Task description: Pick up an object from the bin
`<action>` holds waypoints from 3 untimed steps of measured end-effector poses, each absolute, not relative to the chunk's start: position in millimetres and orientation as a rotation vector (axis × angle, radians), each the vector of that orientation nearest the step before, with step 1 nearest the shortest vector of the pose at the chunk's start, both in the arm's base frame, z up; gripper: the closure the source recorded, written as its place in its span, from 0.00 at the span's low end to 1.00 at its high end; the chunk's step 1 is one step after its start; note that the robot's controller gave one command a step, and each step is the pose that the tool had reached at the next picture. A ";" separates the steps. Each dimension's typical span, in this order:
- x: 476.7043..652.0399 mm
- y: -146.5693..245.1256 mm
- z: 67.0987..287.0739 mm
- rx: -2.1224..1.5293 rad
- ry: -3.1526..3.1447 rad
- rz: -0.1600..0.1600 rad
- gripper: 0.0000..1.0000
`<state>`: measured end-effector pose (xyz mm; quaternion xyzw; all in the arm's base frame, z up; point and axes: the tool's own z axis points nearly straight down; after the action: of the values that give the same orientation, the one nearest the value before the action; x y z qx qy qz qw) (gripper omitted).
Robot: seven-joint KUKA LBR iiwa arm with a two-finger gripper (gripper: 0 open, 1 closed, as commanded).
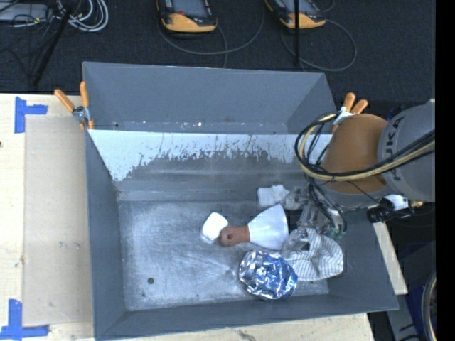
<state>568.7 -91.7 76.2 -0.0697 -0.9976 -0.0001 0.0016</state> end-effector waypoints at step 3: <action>561.2 -85.8 161.1 -0.217 -3.122 -0.002 1.00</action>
Offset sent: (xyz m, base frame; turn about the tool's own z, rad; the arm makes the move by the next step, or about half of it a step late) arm 0.0023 0.0034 0.0514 -0.0111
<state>561.2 -85.8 161.1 -0.0692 -0.9976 -0.0007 0.0062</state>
